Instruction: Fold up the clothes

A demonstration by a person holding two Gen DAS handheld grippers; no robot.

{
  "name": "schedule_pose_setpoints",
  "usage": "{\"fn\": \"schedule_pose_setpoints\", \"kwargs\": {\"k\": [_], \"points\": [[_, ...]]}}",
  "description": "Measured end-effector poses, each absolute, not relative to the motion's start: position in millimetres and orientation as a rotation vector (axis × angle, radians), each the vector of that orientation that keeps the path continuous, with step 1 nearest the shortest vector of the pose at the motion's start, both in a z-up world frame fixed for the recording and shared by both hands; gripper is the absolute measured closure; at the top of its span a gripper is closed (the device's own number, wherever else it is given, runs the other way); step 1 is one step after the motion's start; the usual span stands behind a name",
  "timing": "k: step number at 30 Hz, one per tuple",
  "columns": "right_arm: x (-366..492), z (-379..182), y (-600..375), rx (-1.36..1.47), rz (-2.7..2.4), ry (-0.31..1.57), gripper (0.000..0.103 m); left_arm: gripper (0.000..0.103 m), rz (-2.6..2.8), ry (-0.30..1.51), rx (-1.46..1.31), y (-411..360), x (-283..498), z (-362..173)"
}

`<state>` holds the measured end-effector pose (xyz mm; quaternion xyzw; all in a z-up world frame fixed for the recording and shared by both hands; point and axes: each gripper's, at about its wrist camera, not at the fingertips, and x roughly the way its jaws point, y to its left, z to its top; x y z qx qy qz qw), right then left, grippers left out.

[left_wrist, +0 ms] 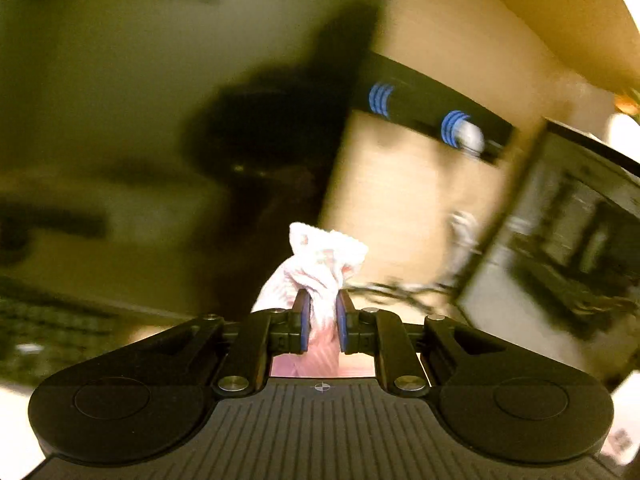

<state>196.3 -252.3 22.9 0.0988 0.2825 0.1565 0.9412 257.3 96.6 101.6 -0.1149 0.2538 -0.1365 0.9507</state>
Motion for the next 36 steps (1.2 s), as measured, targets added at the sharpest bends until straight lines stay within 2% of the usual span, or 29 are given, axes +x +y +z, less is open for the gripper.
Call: {"fn": "schedule_pose_setpoints", "kwargs": {"k": [1, 4, 6, 9, 12, 16, 21, 25, 26, 28, 33, 36], "points": [[195, 23, -254, 0.206, 0.314, 0.577, 0.023, 0.084, -0.325, 0.522, -0.235, 79, 261, 104], [193, 21, -260, 0.216, 0.297, 0.585, 0.023, 0.066, -0.464, 0.514, -0.256, 42, 264, 110], [195, 19, -264, 0.231, 0.290, 0.596, 0.023, 0.040, -0.510, 0.493, -0.259, 32, 259, 115], [202, 19, -265, 0.265, 0.304, 0.609, 0.023, 0.027, -0.505, 0.461, -0.218, 28, 243, 121], [219, 26, -254, 0.263, 0.340, 0.621, 0.023, 0.022, -0.429, 0.496, -0.158, 40, 227, 112], [259, 38, -227, 0.270, 0.443, 0.648, 0.034, 0.021, -0.305, 0.632, -0.085, 57, 206, 81], [324, 27, -195, 0.280, 0.513, 0.706, 0.034, 0.019, -0.204, 0.800, -0.132, 100, 192, 25], [365, 0, -166, 0.249, 0.489, 0.763, 0.035, 0.016, -0.189, 0.853, -0.212, 124, 189, 3], [370, -7, -159, 0.245, 0.480, 0.779, 0.037, 0.014, -0.195, 0.852, -0.219, 126, 189, 1], [371, -7, -149, 0.243, 0.486, 0.774, 0.085, 0.011, -0.204, 0.848, -0.223, 128, 193, -1], [351, 30, -165, 0.237, 0.477, 0.642, 0.086, 0.009, -0.229, 0.831, -0.194, 130, 203, 4], [343, 19, -175, 0.167, 0.412, 0.687, 0.086, 0.009, -0.246, 0.819, -0.196, 134, 212, 5]]}}
